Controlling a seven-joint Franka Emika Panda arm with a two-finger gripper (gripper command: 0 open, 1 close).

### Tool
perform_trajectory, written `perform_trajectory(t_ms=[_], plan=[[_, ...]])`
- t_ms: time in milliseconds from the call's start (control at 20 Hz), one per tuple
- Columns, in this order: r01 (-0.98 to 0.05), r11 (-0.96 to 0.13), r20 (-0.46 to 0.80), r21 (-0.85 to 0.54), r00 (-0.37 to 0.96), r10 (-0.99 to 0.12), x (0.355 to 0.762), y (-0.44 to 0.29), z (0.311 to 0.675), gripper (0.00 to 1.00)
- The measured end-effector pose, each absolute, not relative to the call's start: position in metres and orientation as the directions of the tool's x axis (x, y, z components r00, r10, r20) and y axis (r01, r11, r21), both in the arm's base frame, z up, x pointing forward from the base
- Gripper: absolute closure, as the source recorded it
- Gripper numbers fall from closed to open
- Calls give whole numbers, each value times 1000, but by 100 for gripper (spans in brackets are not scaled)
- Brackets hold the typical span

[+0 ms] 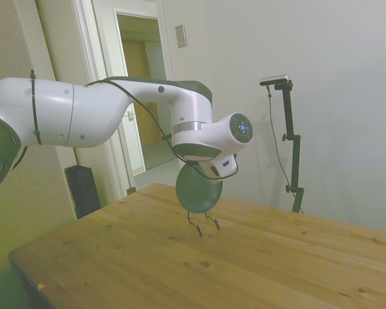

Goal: Load the plate

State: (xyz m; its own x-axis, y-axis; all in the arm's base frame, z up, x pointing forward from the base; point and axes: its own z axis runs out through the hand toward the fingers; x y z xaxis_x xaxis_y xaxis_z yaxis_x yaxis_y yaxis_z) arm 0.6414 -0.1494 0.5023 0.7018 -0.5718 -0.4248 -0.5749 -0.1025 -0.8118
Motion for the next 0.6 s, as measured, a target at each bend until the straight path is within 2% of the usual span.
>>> perform_trajectory(t_ms=[600], plan=[[-598,-54,-463,-800,672,-579,648,-154,458,100]])
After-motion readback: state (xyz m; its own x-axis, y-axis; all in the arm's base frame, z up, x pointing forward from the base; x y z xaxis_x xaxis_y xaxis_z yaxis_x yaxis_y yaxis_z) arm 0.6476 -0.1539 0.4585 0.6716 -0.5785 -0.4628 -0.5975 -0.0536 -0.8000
